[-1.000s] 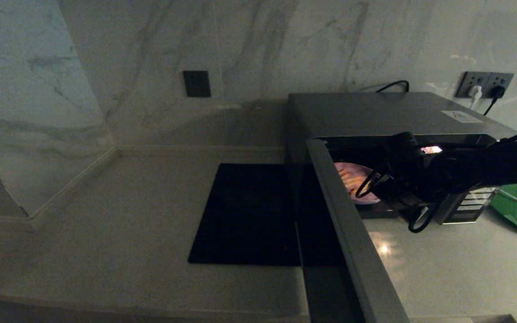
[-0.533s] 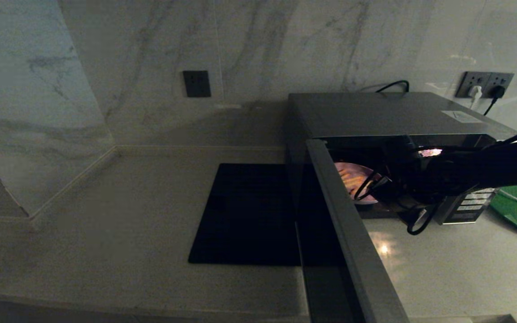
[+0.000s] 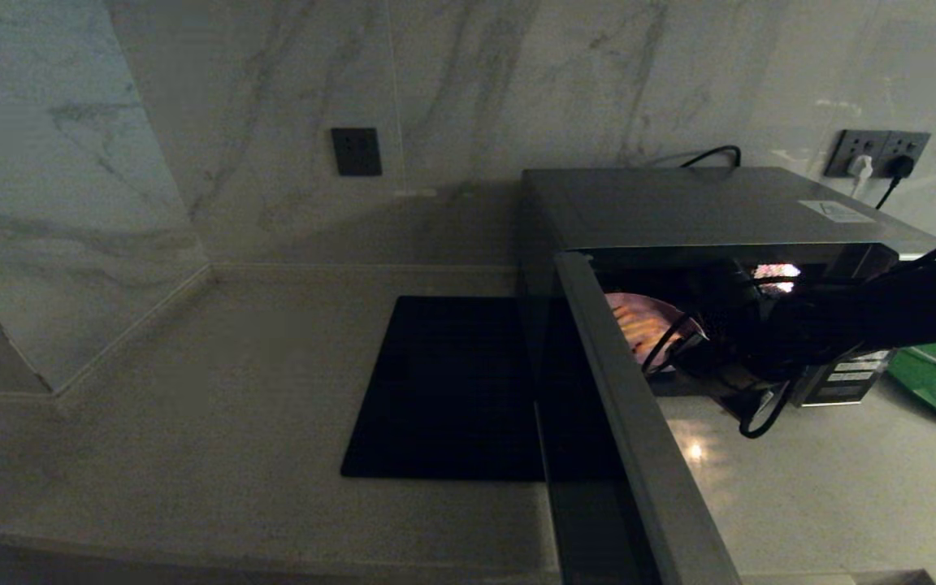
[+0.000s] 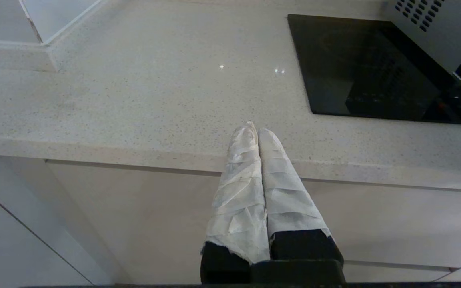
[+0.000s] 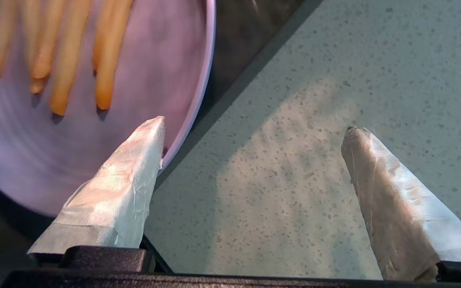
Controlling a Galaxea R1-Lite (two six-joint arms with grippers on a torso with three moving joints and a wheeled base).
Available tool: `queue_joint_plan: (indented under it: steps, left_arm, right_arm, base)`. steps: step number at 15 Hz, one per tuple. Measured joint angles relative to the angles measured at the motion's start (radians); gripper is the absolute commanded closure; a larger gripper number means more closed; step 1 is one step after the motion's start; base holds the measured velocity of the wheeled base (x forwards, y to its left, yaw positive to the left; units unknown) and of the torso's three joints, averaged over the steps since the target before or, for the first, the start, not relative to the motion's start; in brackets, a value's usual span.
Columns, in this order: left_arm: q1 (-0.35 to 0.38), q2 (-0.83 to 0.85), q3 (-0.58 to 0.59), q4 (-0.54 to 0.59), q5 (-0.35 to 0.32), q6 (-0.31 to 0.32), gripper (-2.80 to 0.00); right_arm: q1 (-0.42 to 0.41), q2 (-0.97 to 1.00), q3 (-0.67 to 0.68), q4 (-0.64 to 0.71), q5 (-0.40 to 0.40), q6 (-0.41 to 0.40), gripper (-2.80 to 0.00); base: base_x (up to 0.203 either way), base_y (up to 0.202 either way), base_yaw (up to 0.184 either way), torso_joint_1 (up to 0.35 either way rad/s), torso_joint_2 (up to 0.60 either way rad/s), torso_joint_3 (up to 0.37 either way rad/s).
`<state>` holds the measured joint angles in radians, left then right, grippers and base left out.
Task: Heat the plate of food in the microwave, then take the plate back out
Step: Take the plate out of the microwave
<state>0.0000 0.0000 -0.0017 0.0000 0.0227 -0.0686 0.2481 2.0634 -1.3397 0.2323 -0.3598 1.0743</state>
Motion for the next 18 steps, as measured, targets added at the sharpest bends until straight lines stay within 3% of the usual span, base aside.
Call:
queue_joint_plan:
  steps: [13, 18]
  left_arm:
    - [0.000, 0.000, 0.000, 0.000, 0.000, 0.000, 0.00]
    - [0.000, 0.000, 0.000, 0.000, 0.000, 0.000, 0.00]
  right_arm:
    - [-0.003, -0.024, 0.035, 0.001, -0.001, 0.007, -2.80]
    - [-0.003, -0.031, 0.020, -0.073, 0.018, -0.046, -2.80]
  base:
    - [0.000, 0.000, 0.000, 0.000, 0.00, 0.000]
    - [0.000, 0.000, 0.000, 0.000, 0.00, 0.000]
